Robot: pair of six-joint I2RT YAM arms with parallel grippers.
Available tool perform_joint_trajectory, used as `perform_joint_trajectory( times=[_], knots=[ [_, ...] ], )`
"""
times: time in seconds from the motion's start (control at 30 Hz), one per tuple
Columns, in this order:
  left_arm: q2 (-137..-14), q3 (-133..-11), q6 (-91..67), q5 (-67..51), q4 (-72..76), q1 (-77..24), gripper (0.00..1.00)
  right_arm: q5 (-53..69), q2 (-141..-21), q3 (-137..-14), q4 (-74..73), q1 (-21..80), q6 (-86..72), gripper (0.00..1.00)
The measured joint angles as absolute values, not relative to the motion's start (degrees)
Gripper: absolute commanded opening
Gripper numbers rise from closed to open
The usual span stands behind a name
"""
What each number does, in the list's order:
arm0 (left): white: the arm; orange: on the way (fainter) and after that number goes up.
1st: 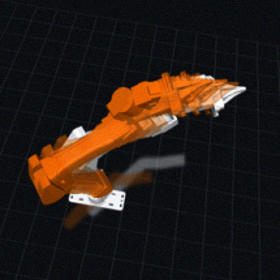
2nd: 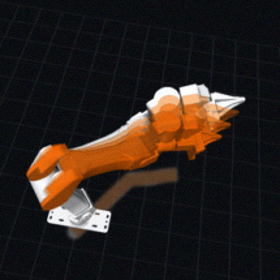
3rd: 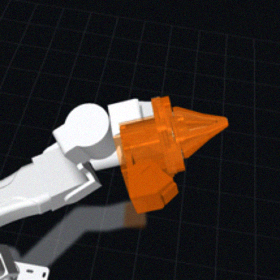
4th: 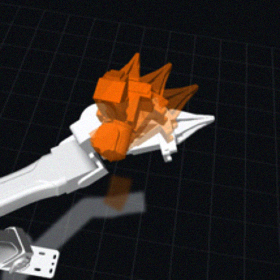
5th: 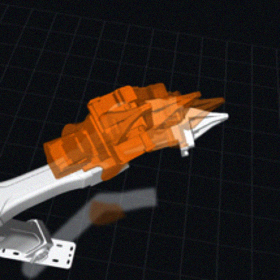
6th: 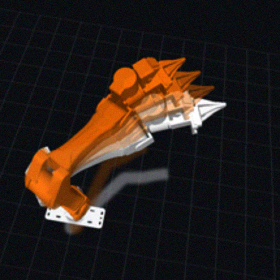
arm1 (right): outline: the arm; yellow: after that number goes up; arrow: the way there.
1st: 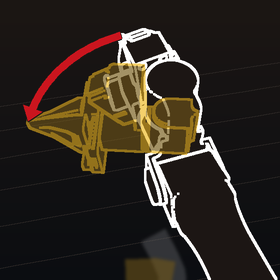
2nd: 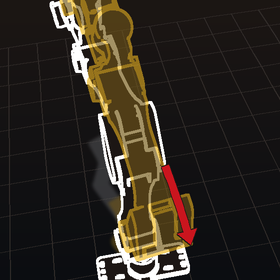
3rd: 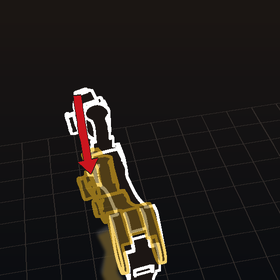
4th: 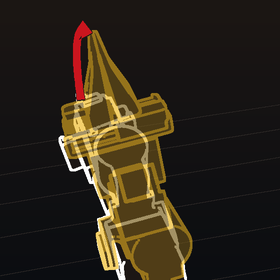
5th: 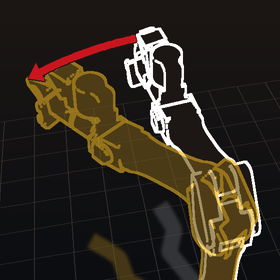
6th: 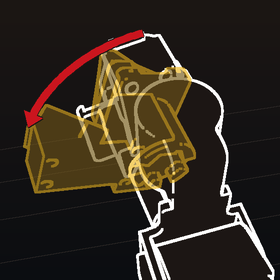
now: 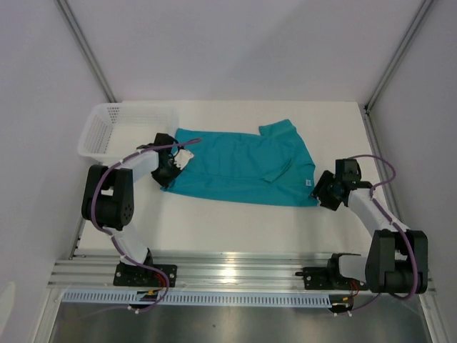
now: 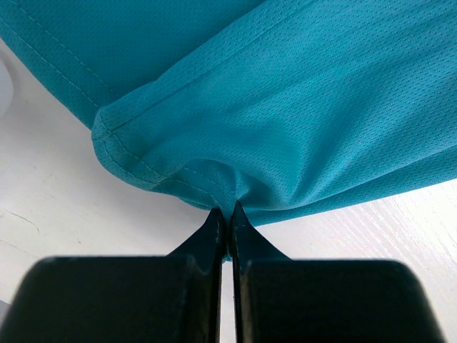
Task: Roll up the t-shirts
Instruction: Fold the tshirt
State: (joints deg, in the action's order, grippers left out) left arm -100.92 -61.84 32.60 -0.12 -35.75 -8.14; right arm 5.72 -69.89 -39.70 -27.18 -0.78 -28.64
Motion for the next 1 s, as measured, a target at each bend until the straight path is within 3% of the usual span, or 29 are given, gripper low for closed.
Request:
perform_joint_trajectory(
  times=[0.17,0.23,0.43,0.47,0.5,0.7,1.0],
  knots=[
    [-100.9,-61.8,32.6,-0.1,-35.7,-8.1,0.00,7.1,-76.2,-37.5,-26.6,-0.4,-30.7,0.61],
    [-100.8,-61.8,32.6,-0.1,-35.7,-8.1,0.00,7.2,-77.4,-37.4,-25.8,-0.4,-31.4,0.56],
    [-100.8,-61.7,32.6,-0.1,-35.8,-8.1,0.01,6.7,-79.9,-37.6,-22.3,-0.5,-32.5,0.15],
    [-100.8,-61.7,32.6,-0.2,-35.7,-8.1,0.01,6.8,-80.2,-37.6,-21.9,-0.5,-32.7,0.04],
    [-100.8,-61.7,32.6,-0.2,-35.7,-8.1,0.01,6.7,-80.4,-37.5,-21.4,-0.5,-32.6,0.00],
    [-99.7,-60.5,32.6,-0.5,-35.8,-8.1,0.01,5.3,-78.5,-36.3,-21.6,-0.3,-33.8,0.00],
    [-85.3,-48.1,32.6,-4.2,-40.6,-8.1,0.01,-4.6,-58.8,-34.8,-37.1,9.6,-42.3,0.00]
  ],
)
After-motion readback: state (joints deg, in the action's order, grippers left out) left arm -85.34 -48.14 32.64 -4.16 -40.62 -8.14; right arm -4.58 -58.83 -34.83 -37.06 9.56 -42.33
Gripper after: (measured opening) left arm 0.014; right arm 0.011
